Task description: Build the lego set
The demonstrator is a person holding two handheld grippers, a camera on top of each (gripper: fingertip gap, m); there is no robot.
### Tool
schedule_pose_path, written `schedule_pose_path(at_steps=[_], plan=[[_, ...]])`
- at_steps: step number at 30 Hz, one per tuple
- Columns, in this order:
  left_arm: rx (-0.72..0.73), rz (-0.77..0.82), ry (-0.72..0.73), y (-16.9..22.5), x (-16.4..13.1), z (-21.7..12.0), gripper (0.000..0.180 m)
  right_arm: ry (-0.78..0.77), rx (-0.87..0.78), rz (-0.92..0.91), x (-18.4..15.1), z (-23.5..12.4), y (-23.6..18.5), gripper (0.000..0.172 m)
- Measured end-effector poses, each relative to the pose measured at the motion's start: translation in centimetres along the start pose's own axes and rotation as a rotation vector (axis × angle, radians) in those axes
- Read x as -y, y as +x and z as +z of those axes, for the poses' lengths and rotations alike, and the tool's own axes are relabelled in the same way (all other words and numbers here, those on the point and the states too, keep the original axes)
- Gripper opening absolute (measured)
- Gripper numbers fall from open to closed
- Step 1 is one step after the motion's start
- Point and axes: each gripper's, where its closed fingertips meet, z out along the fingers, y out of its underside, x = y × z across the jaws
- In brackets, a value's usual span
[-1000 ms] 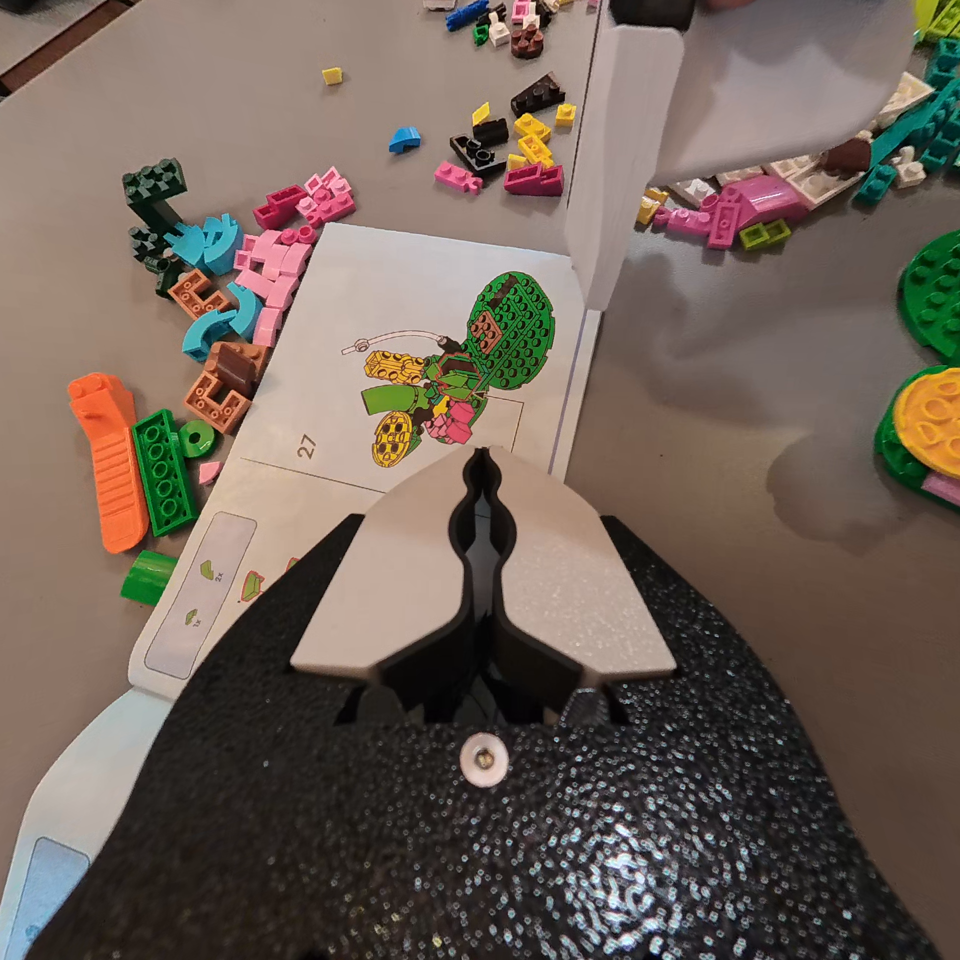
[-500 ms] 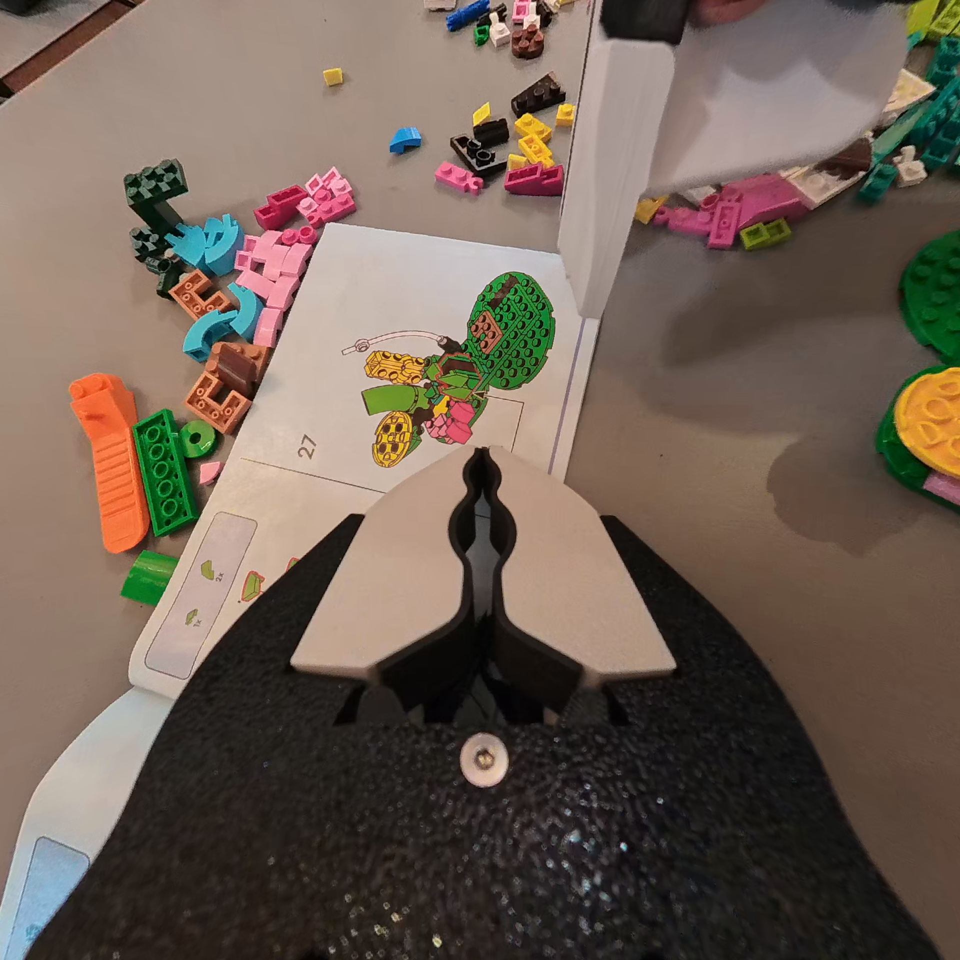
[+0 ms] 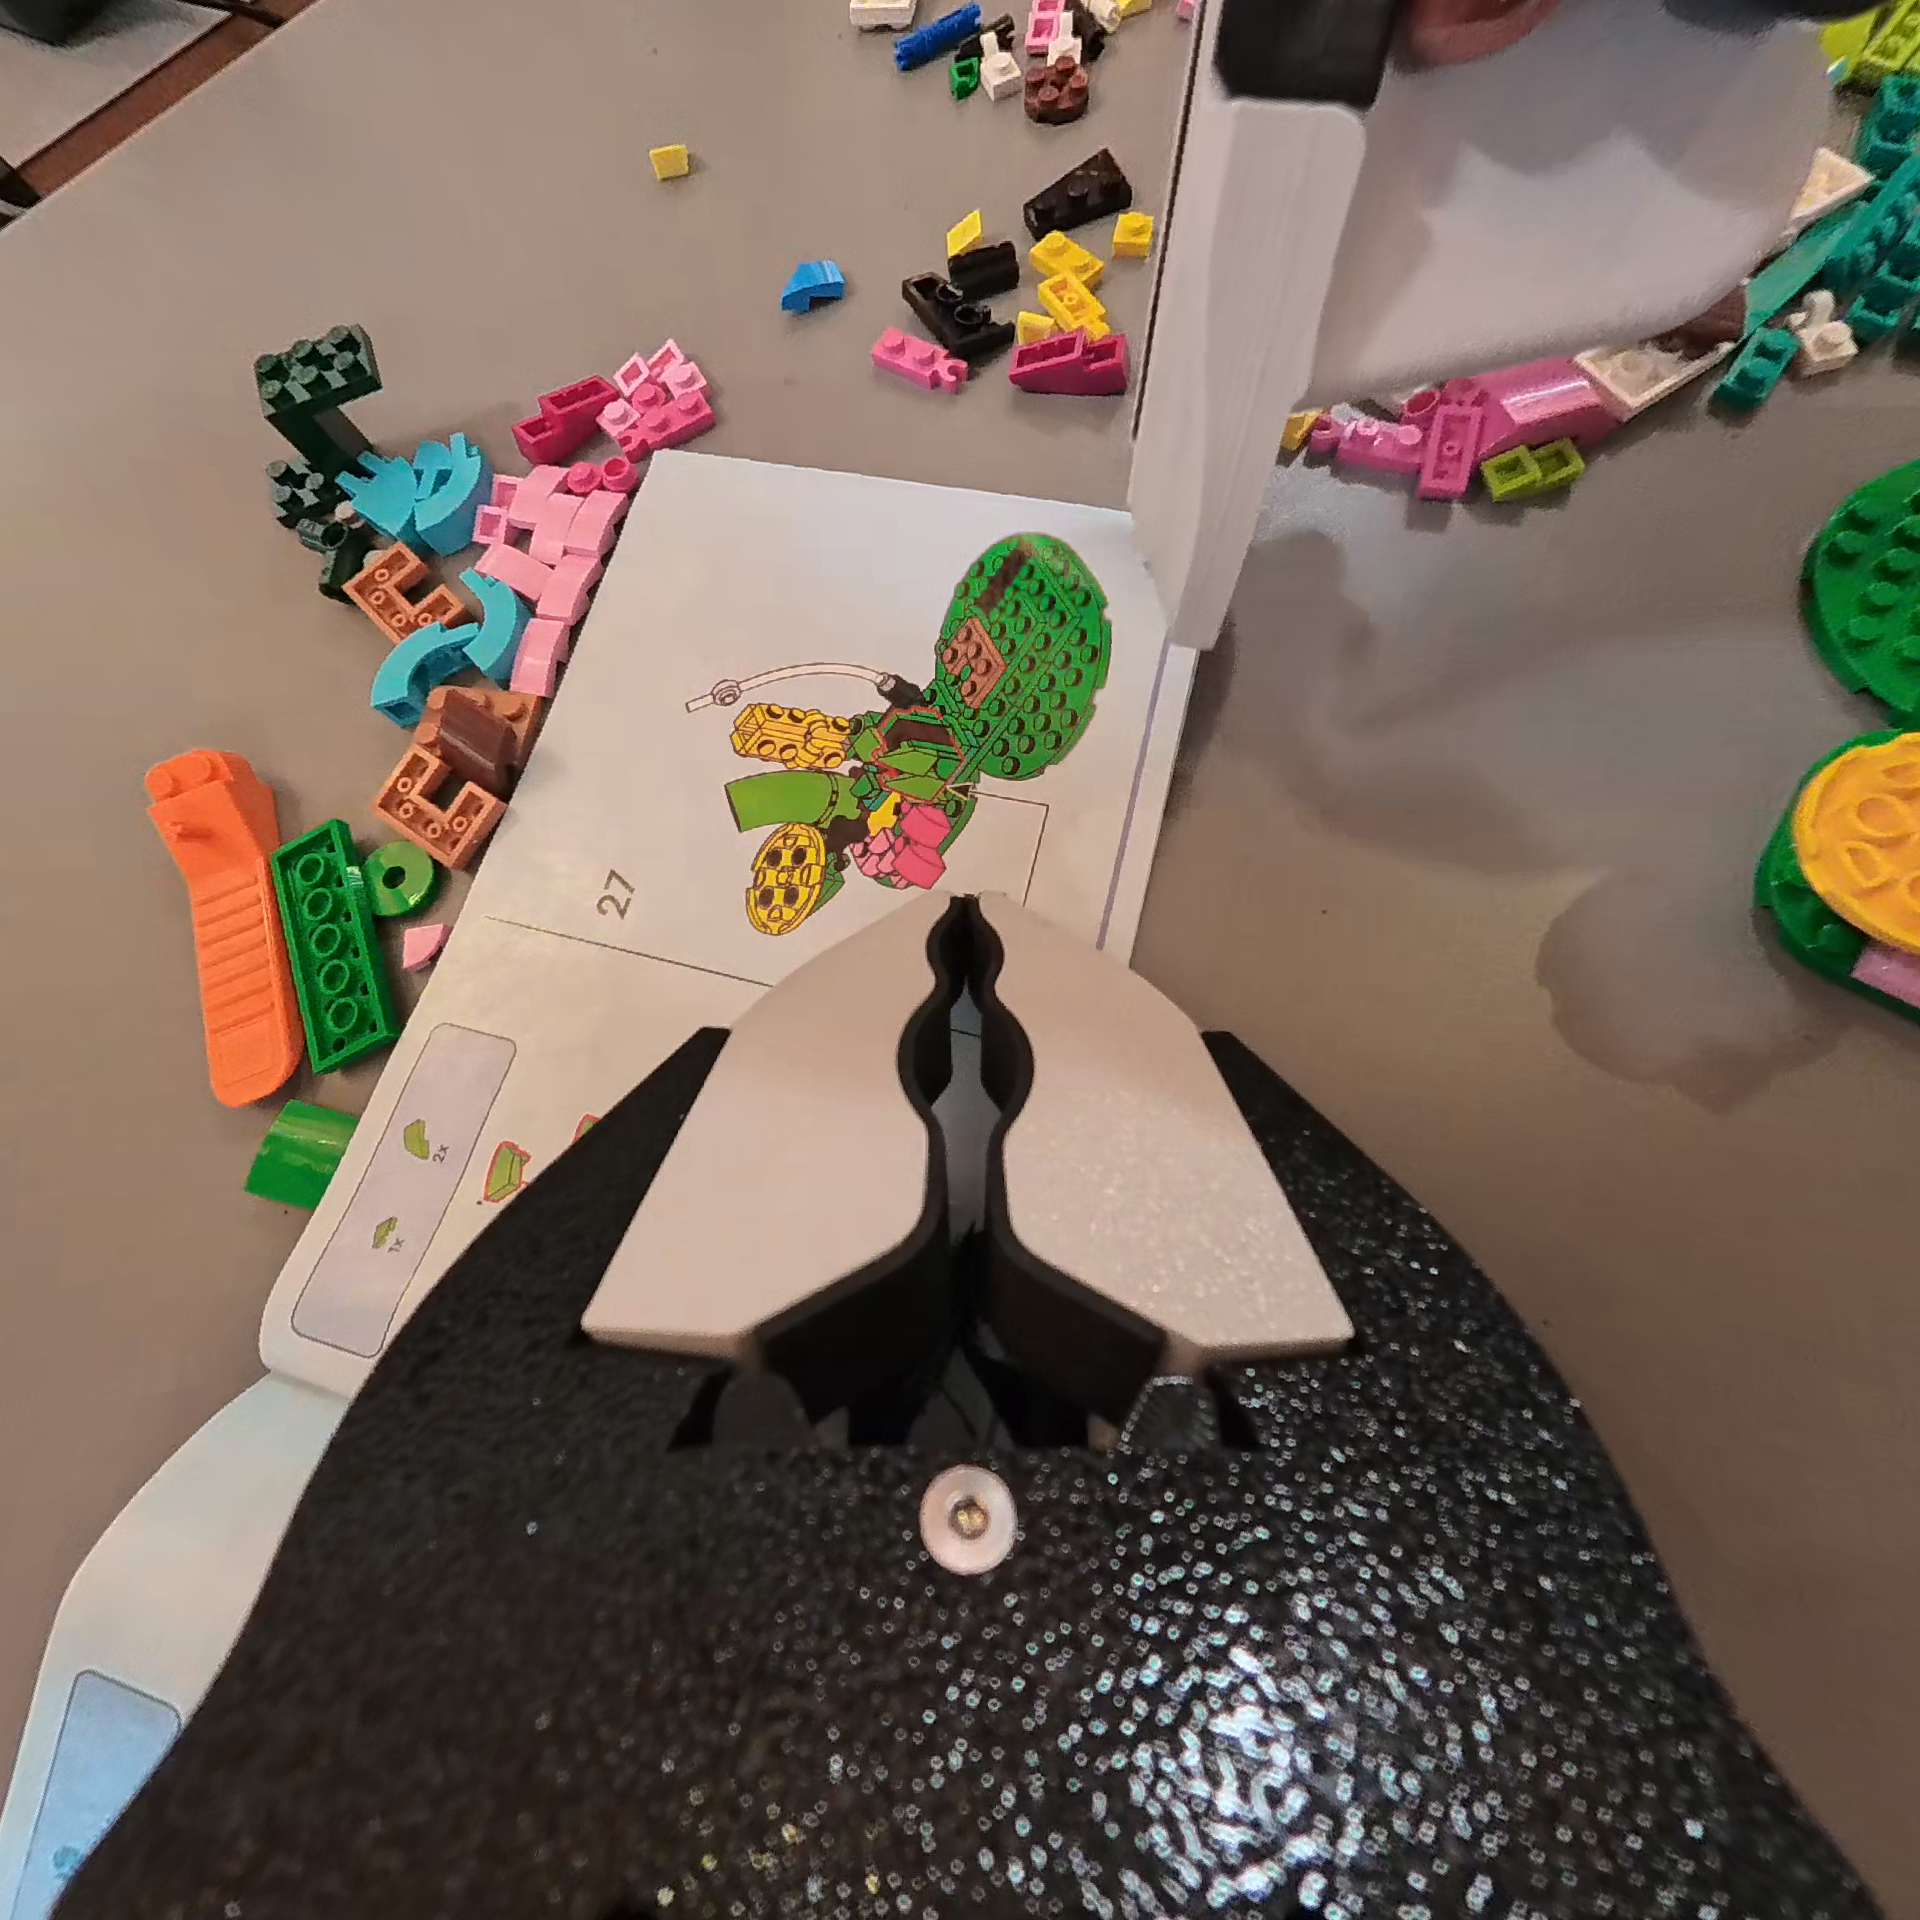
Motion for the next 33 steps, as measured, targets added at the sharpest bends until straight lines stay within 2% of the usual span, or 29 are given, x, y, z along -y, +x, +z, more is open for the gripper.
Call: schedule_pose_path(at_steps=[1, 9, 12, 16, 23, 29, 33], plan=[[0.0, 0.0, 0.0, 0.0, 0.0, 0.0, 0.0, 0.0, 0.0, 0.0, 0.0, 0.0, 0.0, 0.05], [-0.075, 0.065, 0.018, 1.3, 0.2, 0.0, 0.0, 0.028, 0.017, 0.0, 0.3, 0.2, -0.4, 0.05], [-0.109, 0.074, 0.022, 2.1, 0.3, 0.0, 0.024, 0.041, 0.044, 0.003, 0.4, 0.4, -0.7, 0.05], [-0.106, 0.089, 0.038, 2.4, 0.6, 0.1, 0.032, 0.052, 0.078, 0.007, 0.6, 0.6, -1.2, 0.05], [0.058, 0.263, 0.124, 2.1, 2.9, 0.2, 0.021, 0.067, 0.104, 0.01, 0.7, 0.7, -1.3, 0.049], [0.151, 0.37, 0.073, 1.8, 2.4, 0.7, 0.005, 0.086, 0.135, 0.024, 0.7, 0.6, -1.3, 0.048], [0.274, 0.346, 0.144, 0.3, 3.6, -0.7, 0.0, 0.175, 0.221, -0.005, 1.2, -1.1, -3.1, 0.049]])
